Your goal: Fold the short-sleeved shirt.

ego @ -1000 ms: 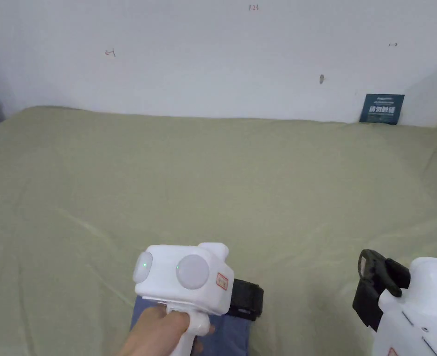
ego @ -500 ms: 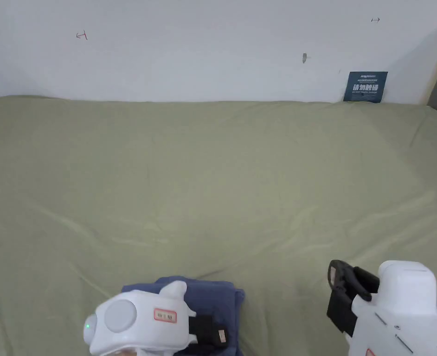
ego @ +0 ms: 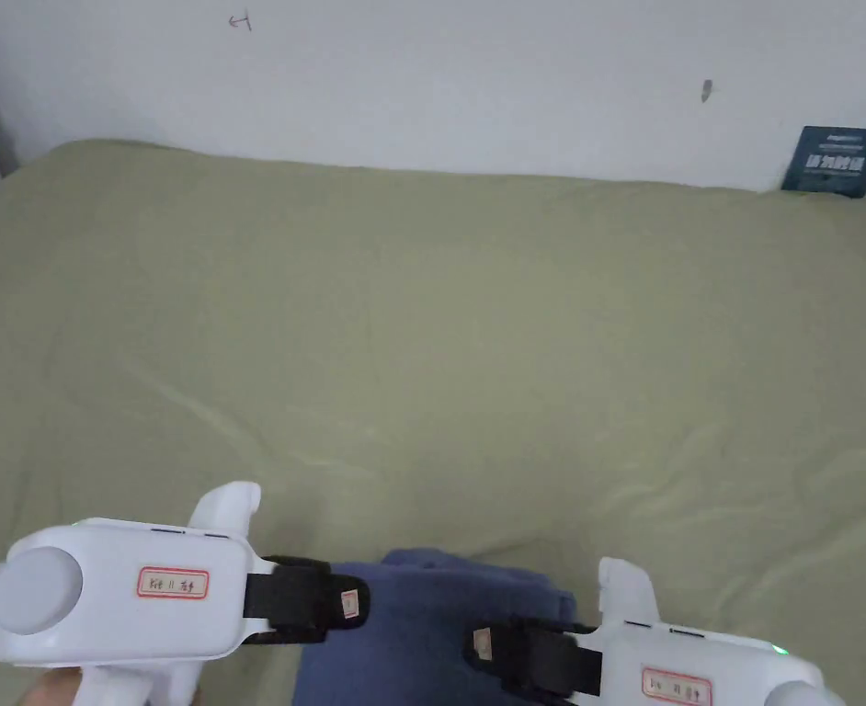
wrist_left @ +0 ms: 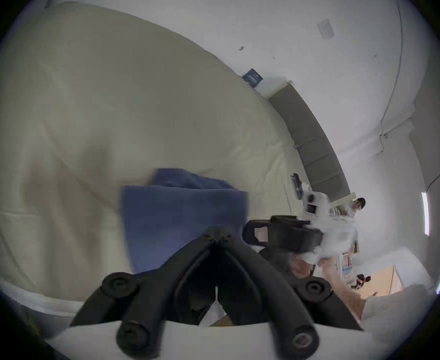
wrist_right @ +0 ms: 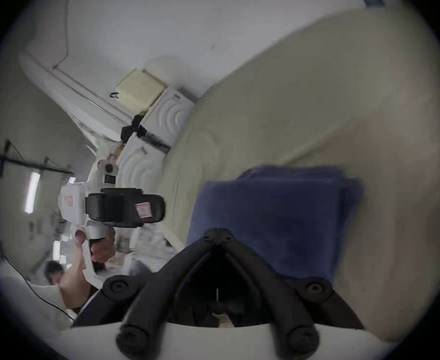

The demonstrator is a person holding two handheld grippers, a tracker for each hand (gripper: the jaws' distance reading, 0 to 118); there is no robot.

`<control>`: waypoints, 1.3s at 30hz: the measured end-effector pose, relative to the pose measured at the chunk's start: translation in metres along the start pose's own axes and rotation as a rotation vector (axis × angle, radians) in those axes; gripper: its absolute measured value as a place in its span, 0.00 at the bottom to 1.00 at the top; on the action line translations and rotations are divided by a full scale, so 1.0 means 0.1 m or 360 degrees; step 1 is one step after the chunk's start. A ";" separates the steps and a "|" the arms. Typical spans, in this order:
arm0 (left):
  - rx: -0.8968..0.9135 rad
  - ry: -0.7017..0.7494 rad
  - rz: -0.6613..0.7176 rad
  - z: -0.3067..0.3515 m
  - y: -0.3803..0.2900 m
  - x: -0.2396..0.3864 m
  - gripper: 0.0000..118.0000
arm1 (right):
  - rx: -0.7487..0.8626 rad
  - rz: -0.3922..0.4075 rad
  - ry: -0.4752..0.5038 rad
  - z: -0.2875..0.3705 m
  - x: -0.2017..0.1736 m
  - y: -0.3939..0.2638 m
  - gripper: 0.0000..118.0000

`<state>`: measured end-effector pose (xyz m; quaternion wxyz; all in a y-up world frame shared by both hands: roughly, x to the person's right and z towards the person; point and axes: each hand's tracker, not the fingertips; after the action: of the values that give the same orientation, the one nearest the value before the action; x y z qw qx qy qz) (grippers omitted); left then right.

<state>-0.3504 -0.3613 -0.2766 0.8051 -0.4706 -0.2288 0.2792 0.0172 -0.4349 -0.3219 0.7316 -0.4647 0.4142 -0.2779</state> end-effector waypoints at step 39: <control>-0.0206 0.0356 0.0340 1.84 1.41 -2.64 0.22 | 0.0246 0.0266 -0.0279 0.42 -0.63 0.20 0.01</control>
<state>-0.6945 -0.3641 -0.3464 0.7593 -0.5712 -0.1041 0.2937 0.0224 -0.3577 -0.3085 0.8191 -0.3934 0.3633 -0.2055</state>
